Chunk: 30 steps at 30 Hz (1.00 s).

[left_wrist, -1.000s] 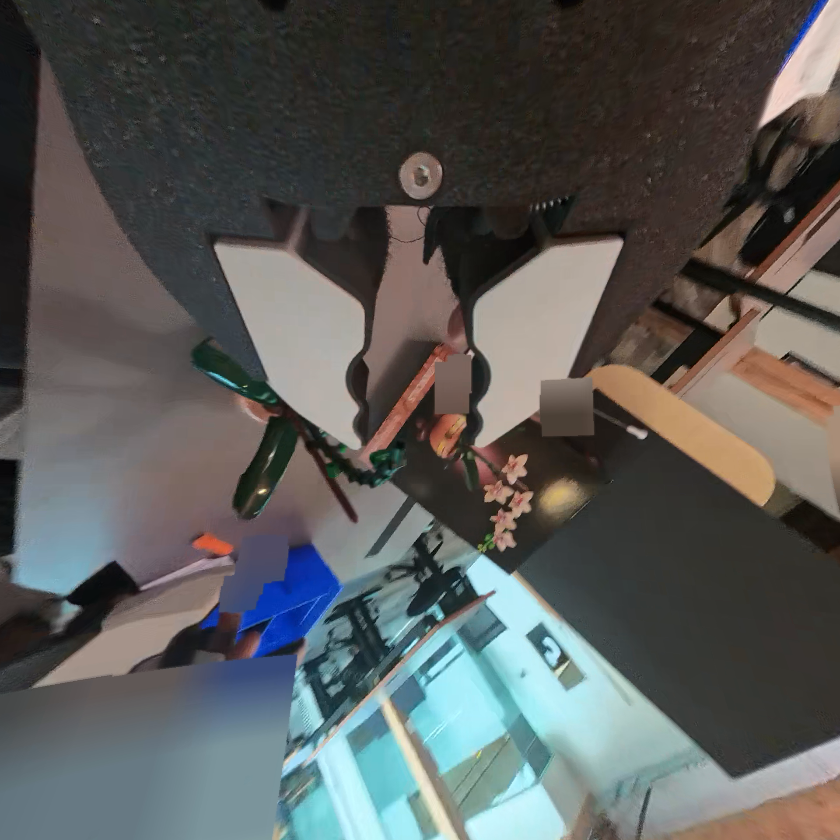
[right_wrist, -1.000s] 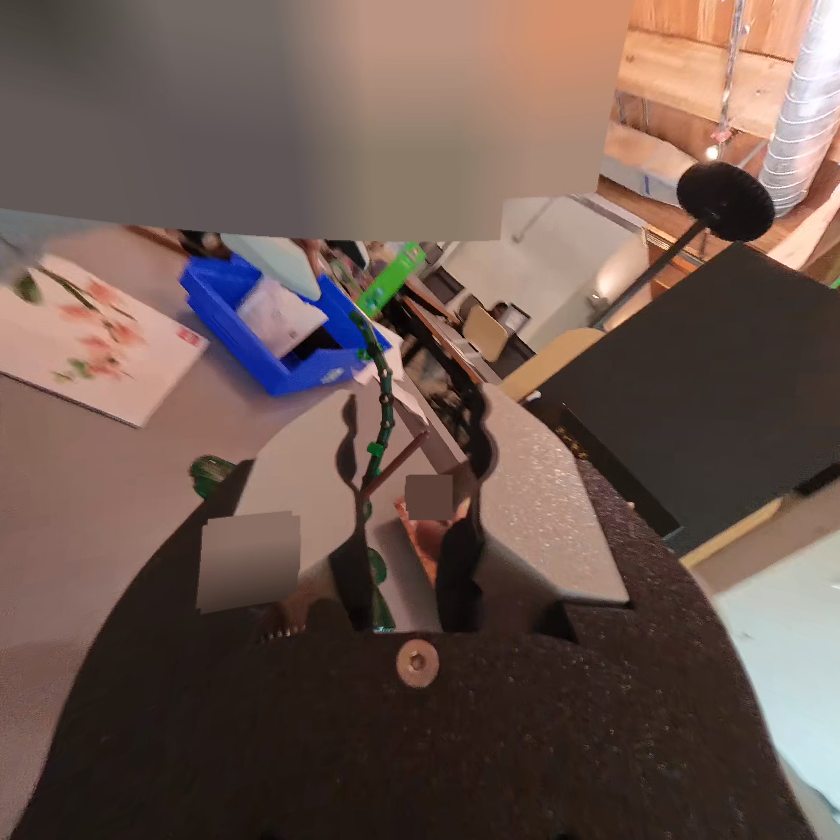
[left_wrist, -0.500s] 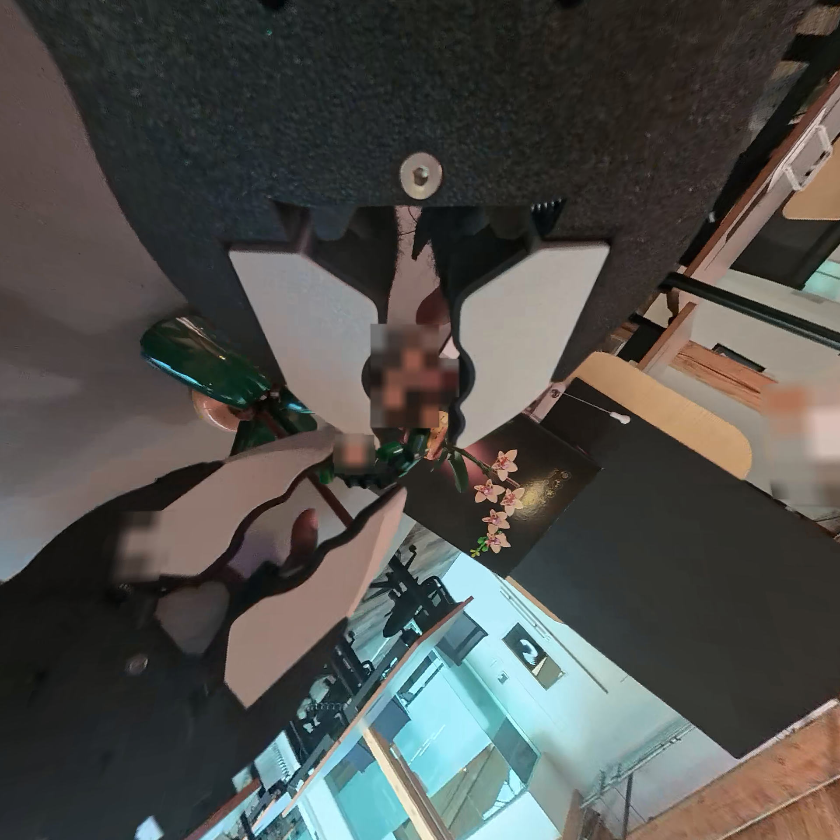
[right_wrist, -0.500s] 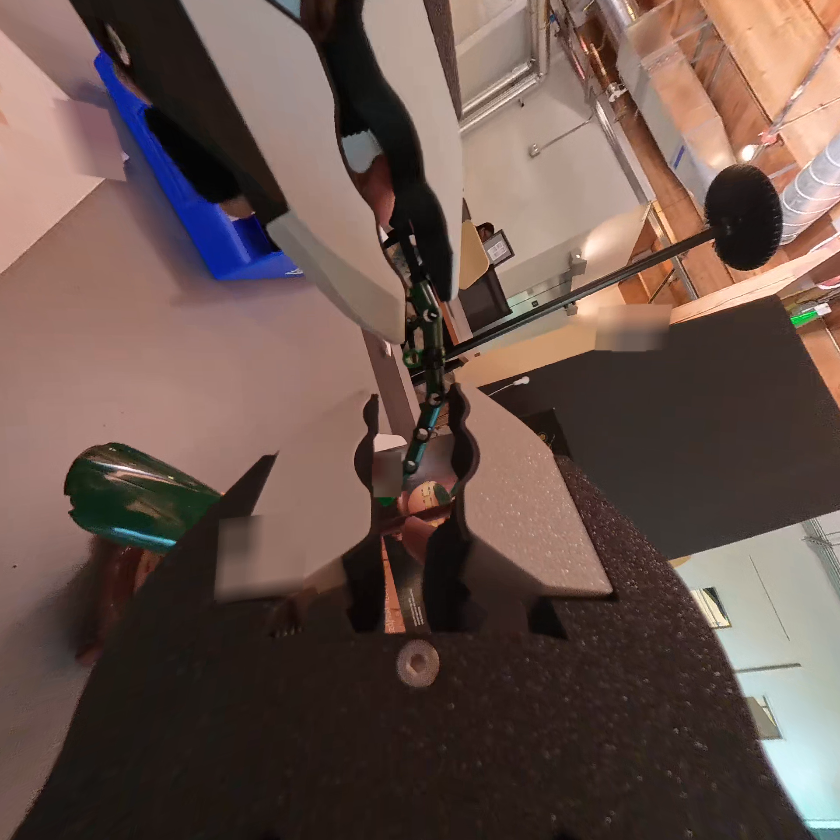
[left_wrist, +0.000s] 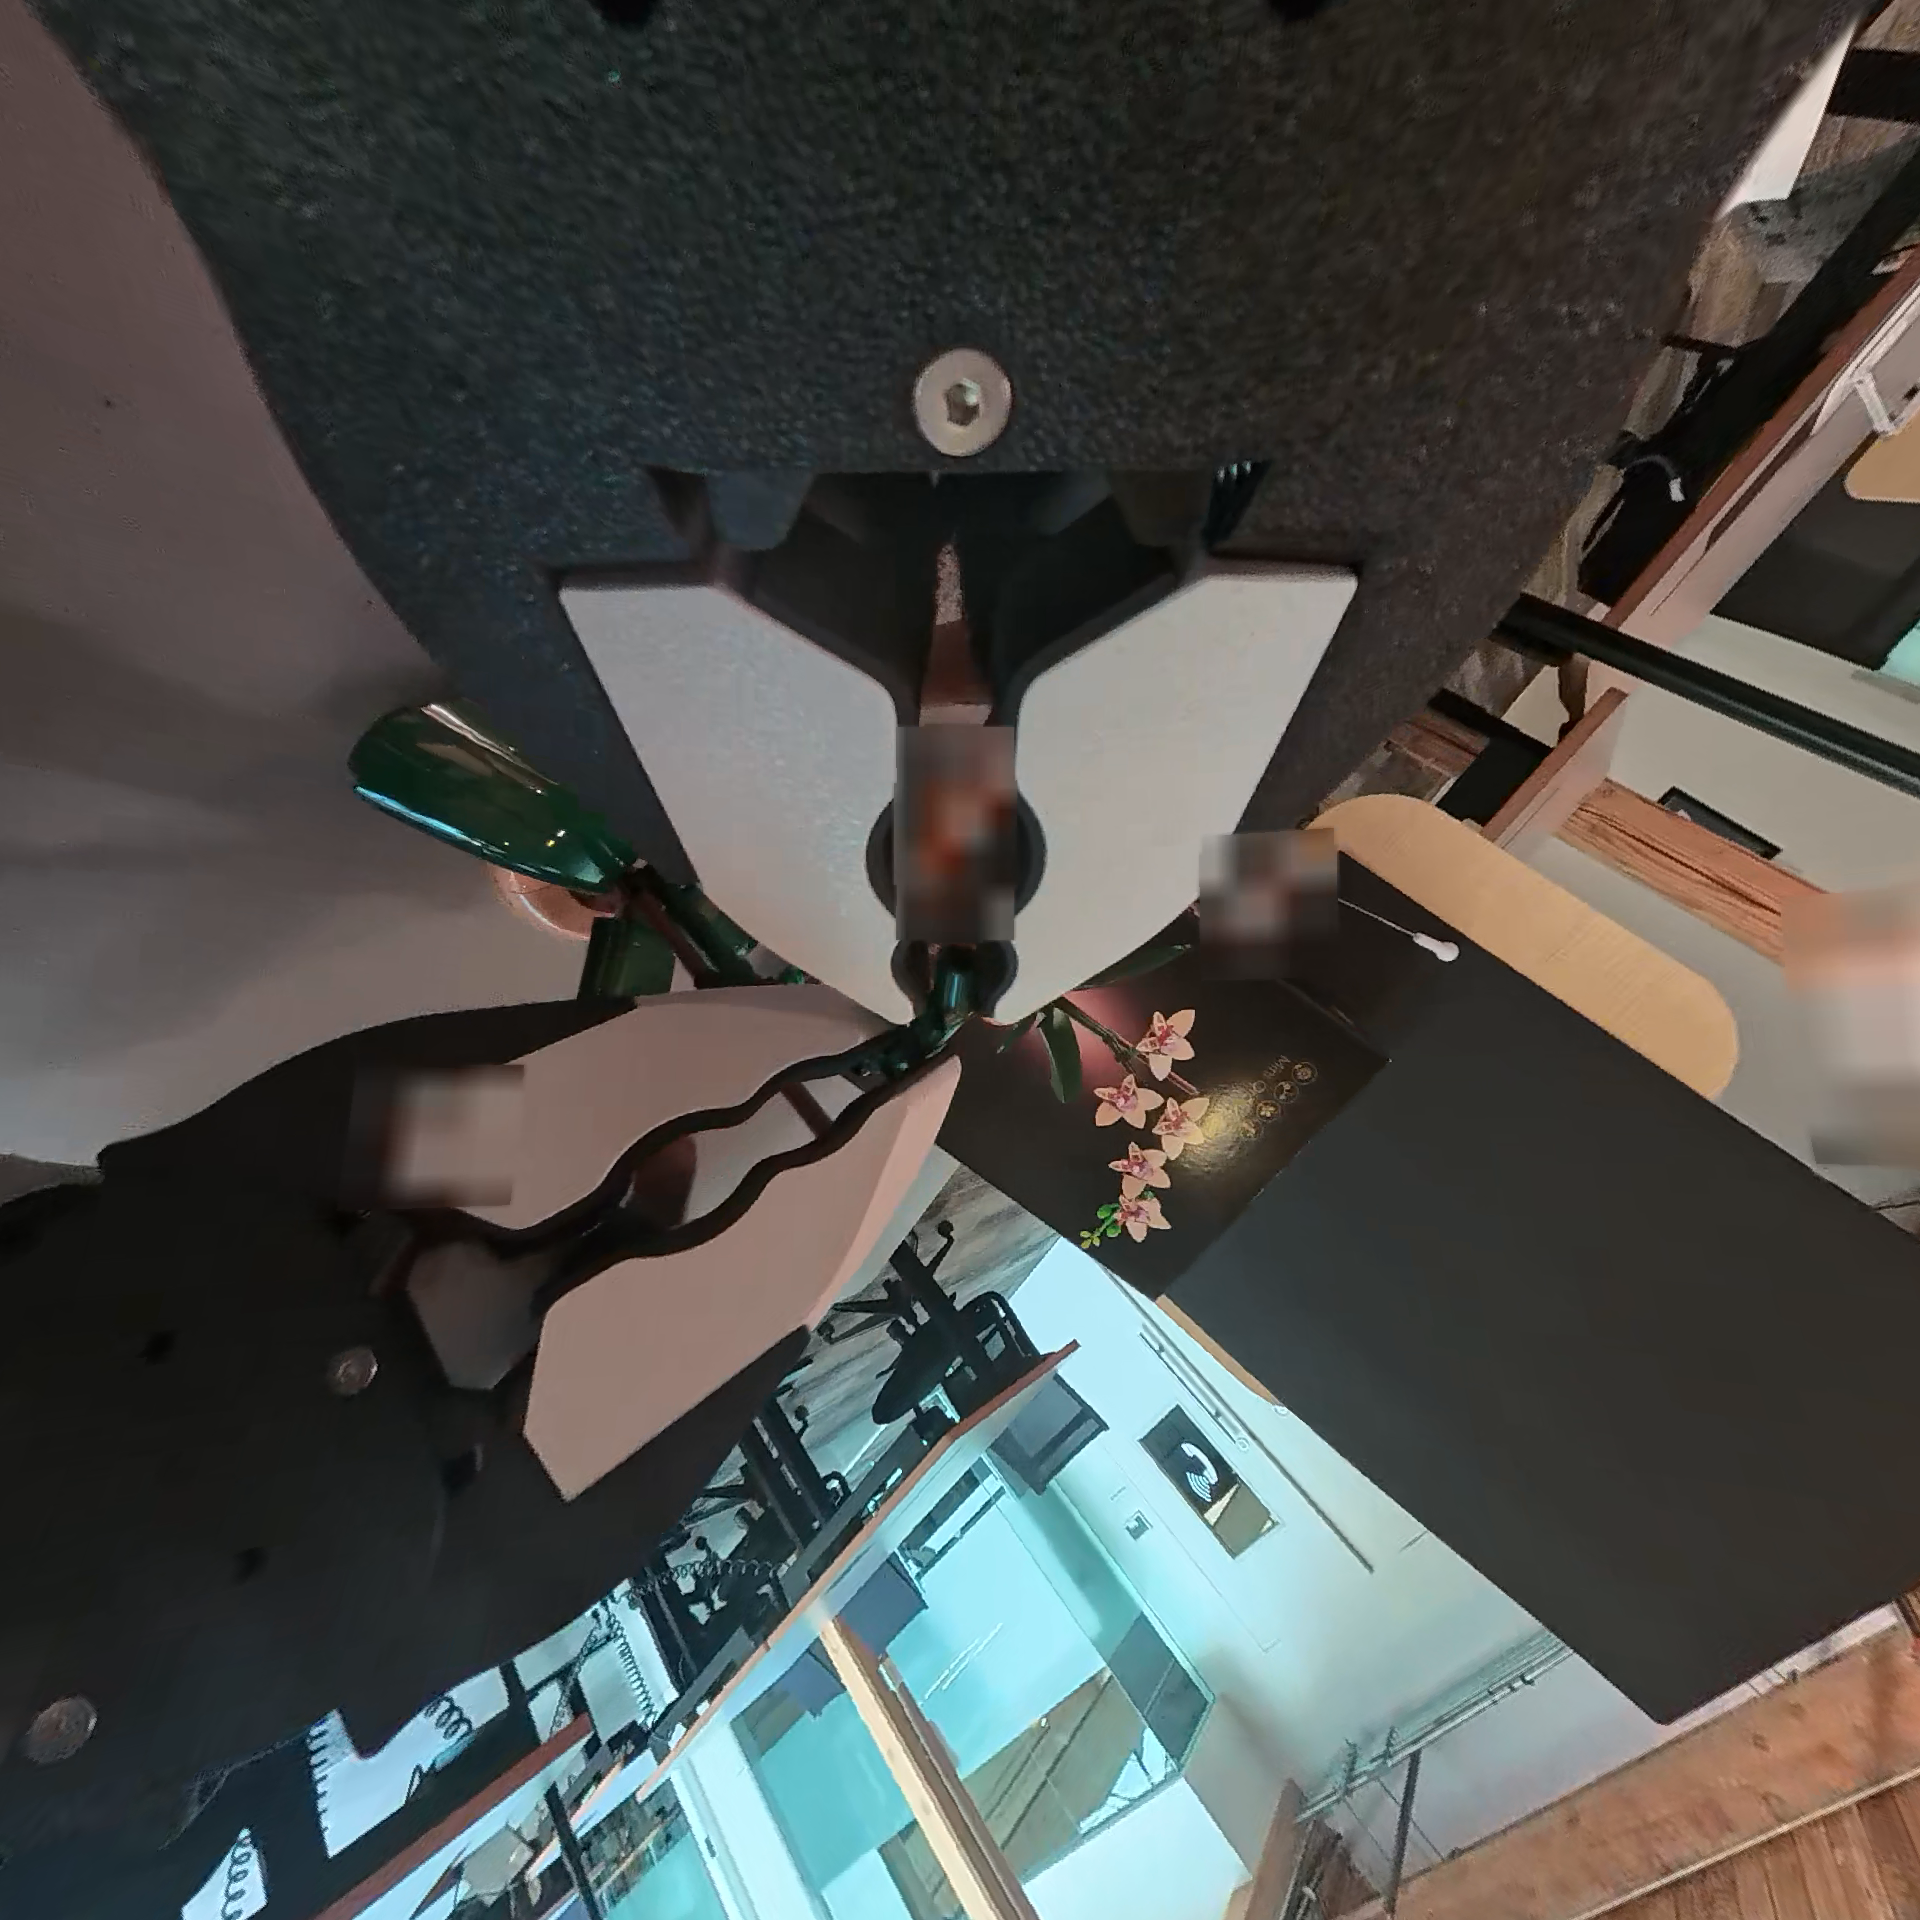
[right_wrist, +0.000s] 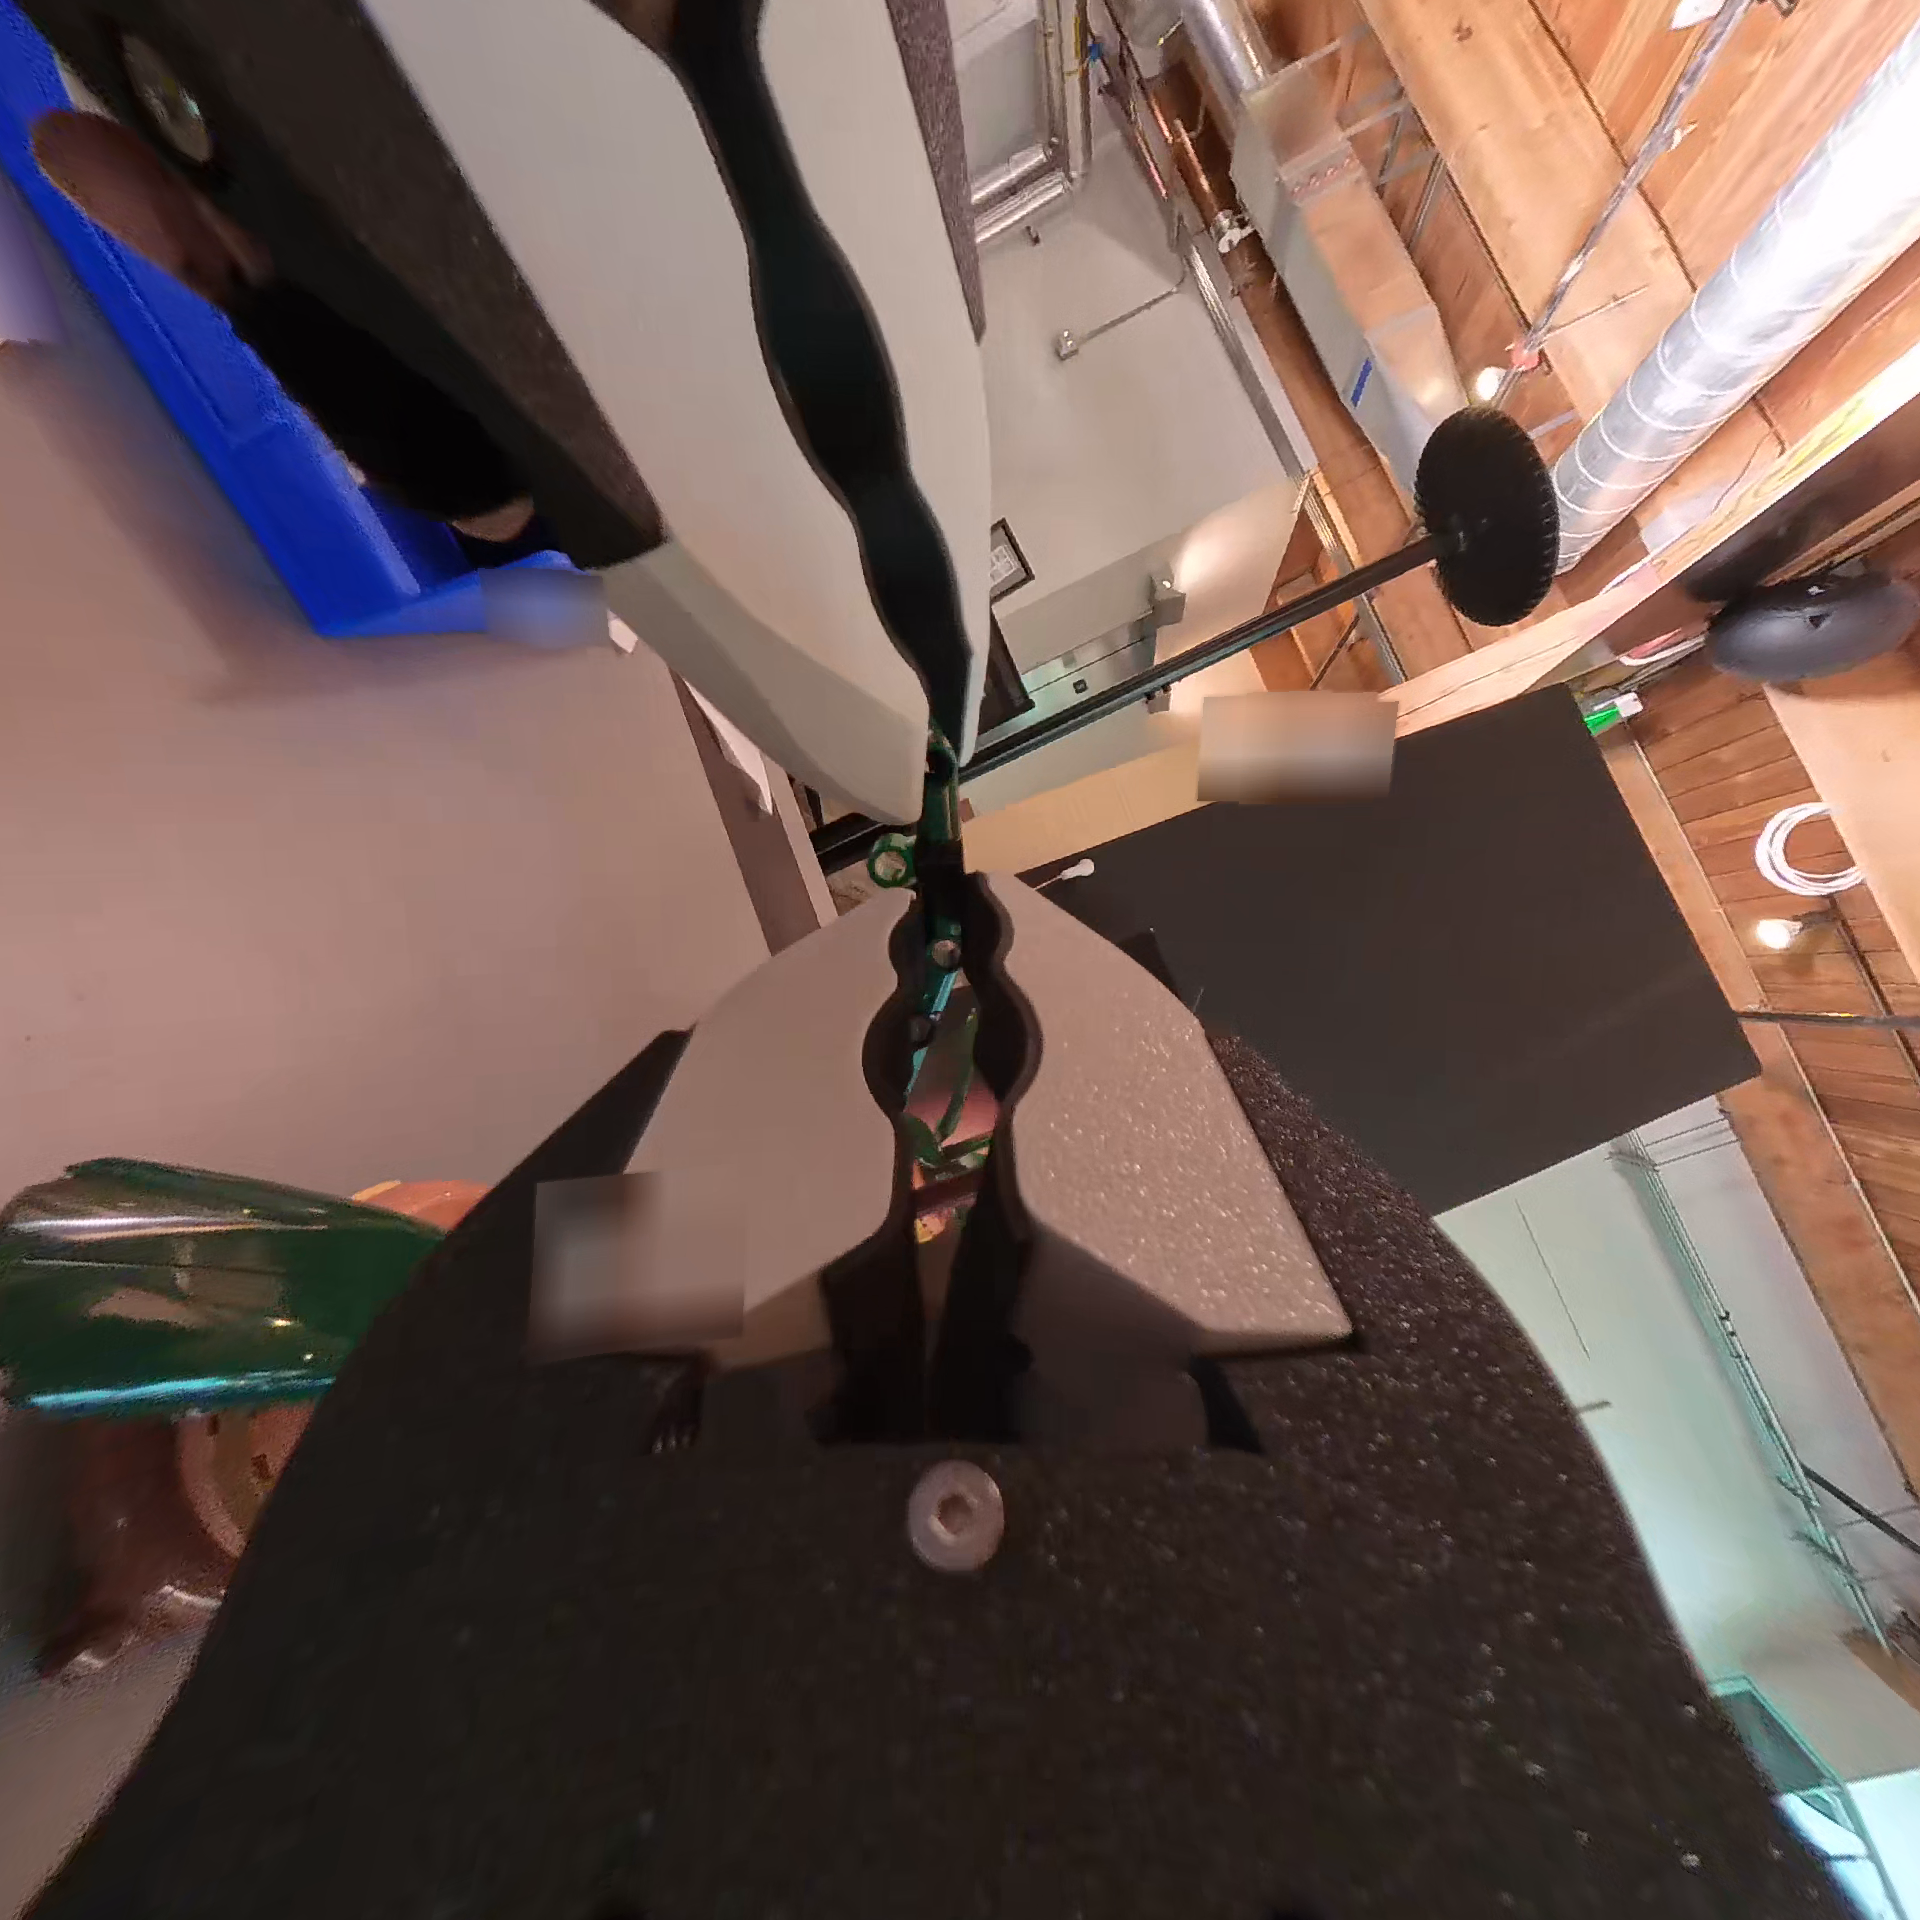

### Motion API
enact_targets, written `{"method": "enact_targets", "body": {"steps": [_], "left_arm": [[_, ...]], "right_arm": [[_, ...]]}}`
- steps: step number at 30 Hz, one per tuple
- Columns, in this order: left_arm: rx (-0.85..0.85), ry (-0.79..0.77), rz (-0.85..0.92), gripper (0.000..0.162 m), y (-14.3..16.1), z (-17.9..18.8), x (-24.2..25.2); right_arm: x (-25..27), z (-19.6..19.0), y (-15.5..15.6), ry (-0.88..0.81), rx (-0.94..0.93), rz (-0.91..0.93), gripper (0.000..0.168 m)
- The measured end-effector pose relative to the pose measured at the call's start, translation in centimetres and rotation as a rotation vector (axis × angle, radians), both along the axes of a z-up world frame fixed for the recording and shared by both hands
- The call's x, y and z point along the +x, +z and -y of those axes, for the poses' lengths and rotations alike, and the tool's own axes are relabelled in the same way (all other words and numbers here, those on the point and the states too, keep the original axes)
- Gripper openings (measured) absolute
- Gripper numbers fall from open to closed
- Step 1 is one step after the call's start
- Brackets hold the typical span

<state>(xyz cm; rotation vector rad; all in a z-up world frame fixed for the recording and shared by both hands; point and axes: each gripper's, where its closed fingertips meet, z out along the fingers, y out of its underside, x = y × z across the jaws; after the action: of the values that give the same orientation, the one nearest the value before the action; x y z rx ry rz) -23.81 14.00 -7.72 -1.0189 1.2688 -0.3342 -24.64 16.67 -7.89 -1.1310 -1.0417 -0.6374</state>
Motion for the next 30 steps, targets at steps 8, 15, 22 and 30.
{"method": "enact_targets", "body": {"steps": [8, 15, 22, 30], "left_arm": [[-0.014, -0.039, -0.012, 0.007, 0.4, 1.0, -0.4], [0.053, -0.022, -0.088, 0.007, 0.0, 1.1, -1.0], [0.242, 0.068, -0.22, 0.007, 0.1, 1.7, -1.8], [0.238, 0.057, -0.056, 0.008, 4.4, 3.0, -5.8]], "right_arm": [[-0.4, 0.6, 0.2, 0.034, -0.038, -0.046, 0.006], [-0.9, 0.8, 0.0, 0.048, -0.051, -0.043, 0.006], [-1.5, 1.2, -0.1, 0.072, -0.047, -0.039, 0.006], [-1.1, 1.2, -0.1, 0.051, -0.067, -0.029, 0.006]]}}
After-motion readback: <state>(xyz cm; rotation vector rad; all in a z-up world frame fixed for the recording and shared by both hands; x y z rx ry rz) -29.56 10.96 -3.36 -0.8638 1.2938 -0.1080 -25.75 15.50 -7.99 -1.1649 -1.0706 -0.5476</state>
